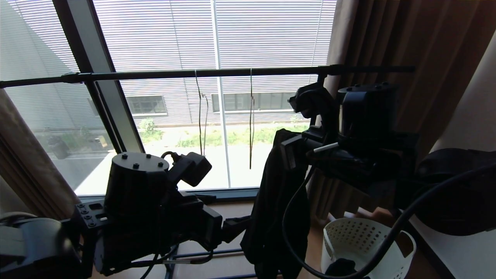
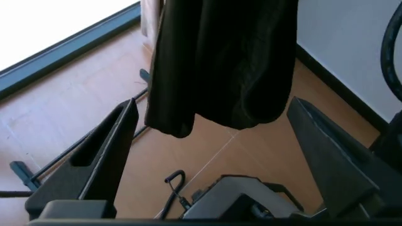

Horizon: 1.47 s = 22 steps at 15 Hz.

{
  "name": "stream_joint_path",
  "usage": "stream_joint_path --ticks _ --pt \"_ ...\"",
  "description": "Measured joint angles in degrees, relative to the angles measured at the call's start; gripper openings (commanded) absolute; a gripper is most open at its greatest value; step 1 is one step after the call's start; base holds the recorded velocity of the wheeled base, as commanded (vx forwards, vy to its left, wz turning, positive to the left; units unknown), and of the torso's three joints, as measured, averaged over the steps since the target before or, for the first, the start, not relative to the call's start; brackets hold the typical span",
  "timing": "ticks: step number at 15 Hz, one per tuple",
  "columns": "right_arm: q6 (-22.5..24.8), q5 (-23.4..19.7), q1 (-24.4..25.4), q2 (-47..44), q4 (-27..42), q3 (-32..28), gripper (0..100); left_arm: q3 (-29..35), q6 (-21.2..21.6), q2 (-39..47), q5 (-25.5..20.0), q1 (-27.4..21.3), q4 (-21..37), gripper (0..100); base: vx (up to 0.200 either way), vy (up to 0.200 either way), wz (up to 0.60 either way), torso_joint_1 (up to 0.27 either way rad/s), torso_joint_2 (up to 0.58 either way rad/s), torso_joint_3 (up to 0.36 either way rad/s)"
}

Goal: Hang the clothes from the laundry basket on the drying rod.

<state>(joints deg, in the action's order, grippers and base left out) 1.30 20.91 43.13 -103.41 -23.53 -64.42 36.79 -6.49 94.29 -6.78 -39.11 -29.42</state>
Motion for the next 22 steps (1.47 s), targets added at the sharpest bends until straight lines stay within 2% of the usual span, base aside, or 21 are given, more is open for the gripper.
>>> stream_joint_path --ticks 4,12,16,20,21,22 --pt "0.00 0.00 0.15 -0.74 0.00 -0.38 0 2.54 -0.02 6.01 1.74 -3.89 -0.06 100 0.000 0.000 0.00 0.000 0.00 0.000" --pt "-0.84 0.24 3.95 2.17 0.21 0.15 0 6.58 -1.61 13.64 5.12 -4.13 -0.11 100 0.000 0.000 0.00 0.000 0.00 0.000" --pt "-1.85 1.83 4.11 3.91 0.02 0.52 0 5.73 -1.66 15.54 5.99 -3.67 -0.06 100 0.000 0.000 0.00 0.000 0.00 0.000" --pt "-2.45 2.79 3.58 6.14 -0.52 2.67 0 1.90 -1.56 15.57 6.45 -3.34 -0.09 100 0.000 0.000 0.00 0.000 0.00 0.000" --pt "-2.67 2.90 2.93 6.64 -0.55 3.15 0 1.07 -1.56 15.15 6.94 -3.30 -0.06 0 0.000 0.000 0.00 0.000 0.00 0.000" --pt "-3.19 3.01 2.10 7.24 -0.63 3.72 0 0.41 -1.56 14.64 7.24 -3.28 -0.13 0 0.000 0.000 0.00 0.000 0.00 0.000"
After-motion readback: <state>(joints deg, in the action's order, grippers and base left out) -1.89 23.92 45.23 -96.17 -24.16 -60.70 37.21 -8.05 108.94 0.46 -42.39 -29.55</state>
